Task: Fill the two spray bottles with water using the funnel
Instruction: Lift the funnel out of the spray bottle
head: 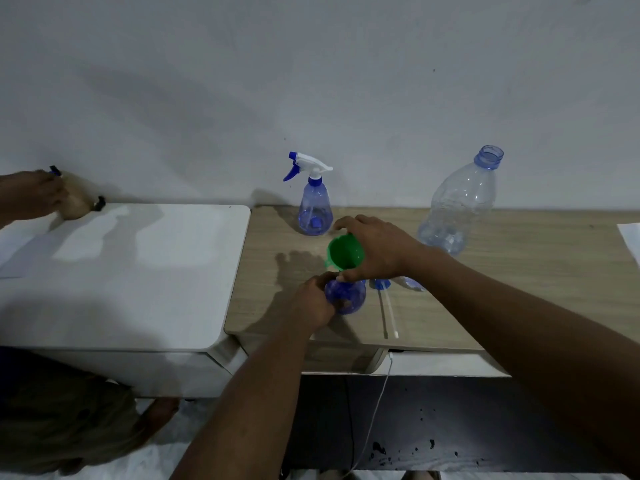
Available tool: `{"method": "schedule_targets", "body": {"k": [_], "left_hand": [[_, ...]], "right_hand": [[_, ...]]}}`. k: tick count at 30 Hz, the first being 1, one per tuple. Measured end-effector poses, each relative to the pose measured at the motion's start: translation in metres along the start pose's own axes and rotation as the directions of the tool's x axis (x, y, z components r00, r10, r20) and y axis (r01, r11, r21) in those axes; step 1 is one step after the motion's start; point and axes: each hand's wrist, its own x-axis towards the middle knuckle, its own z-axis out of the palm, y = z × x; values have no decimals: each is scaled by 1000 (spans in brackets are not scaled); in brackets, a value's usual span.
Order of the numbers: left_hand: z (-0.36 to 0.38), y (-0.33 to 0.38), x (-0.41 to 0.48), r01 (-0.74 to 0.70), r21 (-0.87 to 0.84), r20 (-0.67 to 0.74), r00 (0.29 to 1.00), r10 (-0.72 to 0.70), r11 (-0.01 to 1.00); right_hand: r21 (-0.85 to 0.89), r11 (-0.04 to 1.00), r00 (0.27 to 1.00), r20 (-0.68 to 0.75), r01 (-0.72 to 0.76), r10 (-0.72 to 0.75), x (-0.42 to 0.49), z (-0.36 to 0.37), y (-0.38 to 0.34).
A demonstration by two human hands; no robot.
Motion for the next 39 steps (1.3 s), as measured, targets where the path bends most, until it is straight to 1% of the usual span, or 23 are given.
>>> {"method": "schedule_targets", "body": {"k": [2, 4, 8, 10, 13, 15, 17, 19, 21, 25, 29, 36, 39], "left_hand": [[0, 0, -2, -7, 16, 14, 1000, 6, 1000], [2, -3, 1, -11, -11, 13, 1000, 11, 1000], [7, -9, 7, -17, -73, 4, 1000, 18, 997], [11, -15, 12, -33, -62, -12, 999, 32, 998], [20, -28, 22, -74, -72, -22, 997, 72, 995], [21, -30, 25, -75, -98, -32, 997, 73, 992], [19, -28, 24, -77, -81, -23, 997, 75, 994], [17, -24, 22, -84, -77, -14, 996, 83, 994], [16, -23, 21, -93, -77, -10, 996, 93, 993], [16, -27, 21, -129, -43, -35, 991, 127, 991], [17, -29, 21, -140, -44, -51, 989, 137, 989], [18, -30, 22, -141, -64, -41, 989, 139, 988], [19, -30, 22, -134, -62, -48, 990, 131, 989]], "right_hand": [[-12, 1000, 1000, 3, 4, -4, 0, -3, 0], [-9, 1000, 1000, 12, 3, -2, 1, -6, 0], [27, 1000, 1000, 29, -8, 7, 1, -8, 0], [57, 998, 999, 33, -21, 20, -1, -9, 0], [142, 988, 997, 37, -67, 63, -6, -9, 5], [219, 970, 994, 43, -110, 103, -10, -6, 9], [309, 939, 988, 22, -154, 155, -14, -1, 13], [412, 888, 974, -4, -206, 228, -19, 5, 16], [530, 805, 952, 13, -267, 307, -23, 11, 21], [706, 601, 907, 143, -374, 397, -31, 25, 32], [797, 430, 871, 227, -423, 436, -39, 41, 39], [853, 315, 844, 232, -415, 484, -56, 55, 54], [868, 299, 810, 176, -396, 560, -71, 64, 64]]}}
